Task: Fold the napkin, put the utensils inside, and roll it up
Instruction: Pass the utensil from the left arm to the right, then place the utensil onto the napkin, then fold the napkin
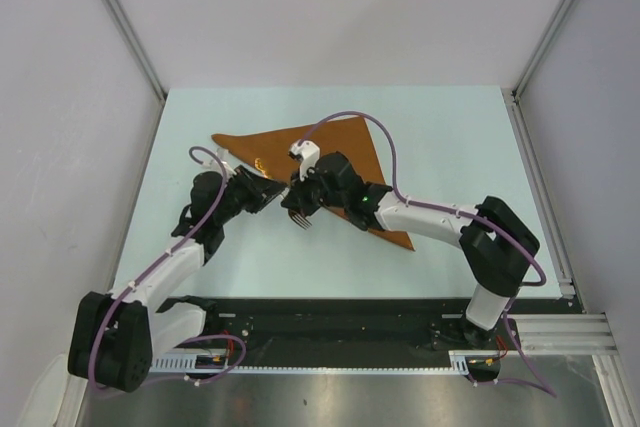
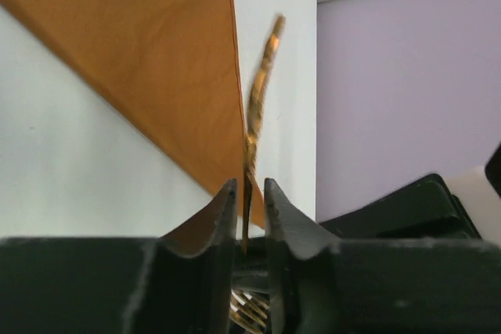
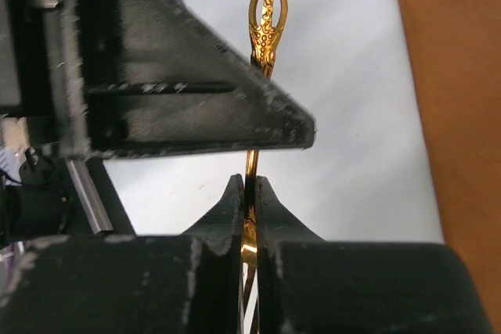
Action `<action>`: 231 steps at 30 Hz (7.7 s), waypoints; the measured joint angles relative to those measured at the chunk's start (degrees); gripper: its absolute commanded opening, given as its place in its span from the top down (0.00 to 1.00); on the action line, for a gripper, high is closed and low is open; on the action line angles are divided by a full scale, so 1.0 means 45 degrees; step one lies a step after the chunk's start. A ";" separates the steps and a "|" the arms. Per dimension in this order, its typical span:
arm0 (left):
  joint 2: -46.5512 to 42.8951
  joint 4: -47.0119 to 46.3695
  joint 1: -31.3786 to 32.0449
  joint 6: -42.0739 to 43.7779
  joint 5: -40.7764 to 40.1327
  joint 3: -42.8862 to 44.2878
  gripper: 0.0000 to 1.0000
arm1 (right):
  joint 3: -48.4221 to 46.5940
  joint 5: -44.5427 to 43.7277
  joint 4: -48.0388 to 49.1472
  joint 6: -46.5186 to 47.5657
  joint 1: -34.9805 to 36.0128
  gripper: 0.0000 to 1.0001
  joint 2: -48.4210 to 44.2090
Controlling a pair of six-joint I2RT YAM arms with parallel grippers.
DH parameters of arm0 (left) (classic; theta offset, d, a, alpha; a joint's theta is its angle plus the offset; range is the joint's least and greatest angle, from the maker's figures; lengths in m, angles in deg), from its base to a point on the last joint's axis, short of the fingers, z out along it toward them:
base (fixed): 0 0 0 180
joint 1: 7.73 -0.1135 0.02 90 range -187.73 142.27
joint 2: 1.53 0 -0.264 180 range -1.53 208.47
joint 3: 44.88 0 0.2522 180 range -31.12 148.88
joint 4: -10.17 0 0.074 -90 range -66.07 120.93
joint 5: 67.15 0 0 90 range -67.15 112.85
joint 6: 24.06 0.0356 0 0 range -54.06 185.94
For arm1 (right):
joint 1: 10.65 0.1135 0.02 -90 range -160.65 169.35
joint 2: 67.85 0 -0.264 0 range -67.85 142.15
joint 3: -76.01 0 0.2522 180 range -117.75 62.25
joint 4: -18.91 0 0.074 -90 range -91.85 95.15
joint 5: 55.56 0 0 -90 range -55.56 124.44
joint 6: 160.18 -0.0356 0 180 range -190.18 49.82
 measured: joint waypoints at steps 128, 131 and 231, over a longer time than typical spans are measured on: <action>0.1175 0.5153 -0.3075 0.7062 0.1715 0.4284 0.00 | 0.9326 0.0578 -0.6013 -0.7597 -0.9364 0.41 -0.7703; 0.1175 0.5153 -0.3075 0.7062 0.1715 0.4284 0.00 | 0.9326 0.0471 -0.6086 -0.7665 -0.9340 0.44 -0.7708; 0.1180 0.4862 -0.3536 0.6844 0.2370 0.4255 0.00 | -0.7470 -0.1511 -0.6382 -0.4959 -0.3483 1.00 0.4595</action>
